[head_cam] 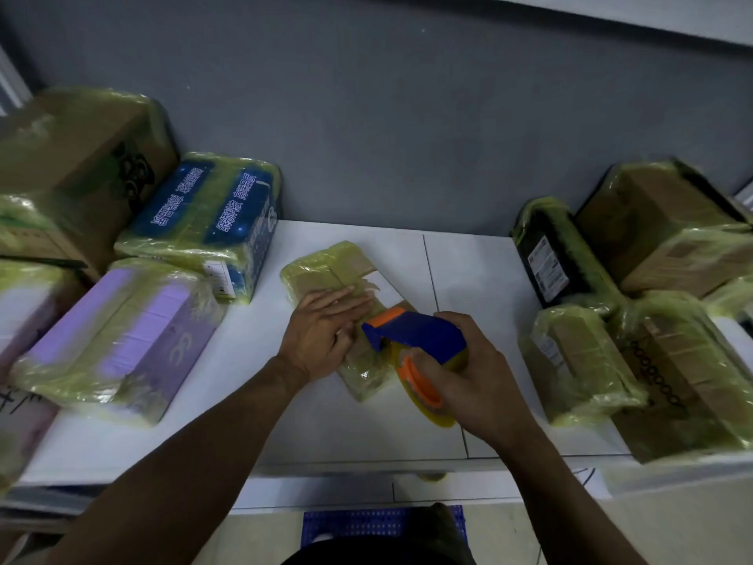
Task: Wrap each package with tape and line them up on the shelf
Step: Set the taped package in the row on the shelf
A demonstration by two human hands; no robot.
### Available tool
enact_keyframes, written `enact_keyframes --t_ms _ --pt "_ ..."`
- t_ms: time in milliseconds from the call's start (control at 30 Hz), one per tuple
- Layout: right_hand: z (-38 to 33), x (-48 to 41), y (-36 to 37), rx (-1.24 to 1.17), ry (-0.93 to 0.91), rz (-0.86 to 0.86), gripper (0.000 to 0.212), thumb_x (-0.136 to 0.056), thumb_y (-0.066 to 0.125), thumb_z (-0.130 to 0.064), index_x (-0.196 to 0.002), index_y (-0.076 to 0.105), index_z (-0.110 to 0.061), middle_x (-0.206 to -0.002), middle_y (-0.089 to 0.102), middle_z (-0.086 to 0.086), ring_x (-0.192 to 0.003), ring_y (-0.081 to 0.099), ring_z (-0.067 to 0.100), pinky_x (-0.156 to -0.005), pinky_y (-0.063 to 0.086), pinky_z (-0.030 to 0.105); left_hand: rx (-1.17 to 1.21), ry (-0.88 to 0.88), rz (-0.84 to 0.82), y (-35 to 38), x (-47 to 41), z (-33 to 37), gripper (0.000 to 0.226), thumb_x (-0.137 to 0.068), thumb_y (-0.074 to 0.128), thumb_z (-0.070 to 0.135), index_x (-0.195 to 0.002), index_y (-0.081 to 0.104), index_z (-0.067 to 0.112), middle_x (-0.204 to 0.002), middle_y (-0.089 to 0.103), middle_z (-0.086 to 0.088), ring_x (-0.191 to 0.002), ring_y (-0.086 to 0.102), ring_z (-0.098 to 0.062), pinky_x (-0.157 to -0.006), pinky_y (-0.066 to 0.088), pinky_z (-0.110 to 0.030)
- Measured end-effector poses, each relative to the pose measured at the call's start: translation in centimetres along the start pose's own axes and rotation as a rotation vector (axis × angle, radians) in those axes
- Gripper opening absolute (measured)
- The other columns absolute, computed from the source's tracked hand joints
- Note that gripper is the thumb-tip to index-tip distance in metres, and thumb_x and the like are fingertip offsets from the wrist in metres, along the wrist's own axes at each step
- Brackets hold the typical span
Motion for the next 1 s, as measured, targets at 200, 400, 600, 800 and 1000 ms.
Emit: enact_keyframes --t_ms 200,400,600,800,1000 --pt "-0.2 0.2 0.4 -0.021 -0.017 0.093 0.054 -0.084 0.075 -0.057 -0.13 0.057 -0.036 -0.107 0.058 -0.045 -0.1 0.058 -0.018 -0.07 0.044 -0.001 0.004 0.008 0.059 0.5 0.0 -0.6 0.049 -0.094 0.036 0.023 -0.13 0.07 0.018 -0.137 0.064 0.006 -0.136 0.053 -0.019 -0.106 0.044 -0.041" --pt "-0.5 1.0 0.3 -0.003 -0.03 0.086 0.048 -0.089 0.075 -0.049 -0.132 0.057 -0.036 -0.11 0.061 -0.038 -0.098 0.062 -0.013 -0.07 0.045 0.001 -0.004 0.021 0.096 0.4 -0.1 -0.7 0.049 -0.094 0.037 0.022 -0.128 0.071 0.018 -0.135 0.065 0.006 -0.134 0.055 -0.017 -0.103 0.047 -0.042" --pt "-0.8 2.9 -1.8 0.036 -0.009 0.092 0.035 -0.082 0.067 -0.06 -0.113 0.053 -0.063 -0.103 0.063 -0.039 -0.095 0.063 -0.011 -0.07 0.046 0.003 -0.004 0.022 0.112 -0.1 -0.2 -0.1 0.048 -0.091 0.039 0.022 -0.125 0.073 0.018 -0.133 0.066 0.006 -0.131 0.058 -0.018 -0.101 0.047 -0.039" --pt "0.0 4.1 -2.6 0.025 0.03 0.048 0.038 -0.082 0.067 -0.057 -0.111 0.048 -0.073 -0.106 0.062 -0.042 -0.101 0.061 -0.011 -0.075 0.05 0.007 -0.052 0.012 0.049 -0.7 -0.5 0.8 0.052 -0.089 0.037 0.025 -0.128 0.071 0.016 -0.137 0.064 0.003 -0.134 0.056 -0.02 -0.105 0.045 -0.039" --pt "1.0 4.4 -2.3 -0.006 0.073 0.064 0.039 -0.079 0.068 -0.05 -0.117 0.056 -0.053 -0.106 0.066 -0.033 -0.098 0.064 -0.006 -0.076 0.051 0.018 0.01 0.078 -0.091 0.0 0.5 3.0 0.066 -0.087 0.038 0.024 -0.153 0.045 0.017 -0.159 0.04 0.003 -0.152 0.028 -0.021 -0.116 0.029 -0.041"
Point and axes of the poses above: each hand's wrist, its own x-axis away from the middle knuckle, its own y-axis out of the palm, z = x × y, the point moved 5 cm from there along -x, towards the middle knuckle
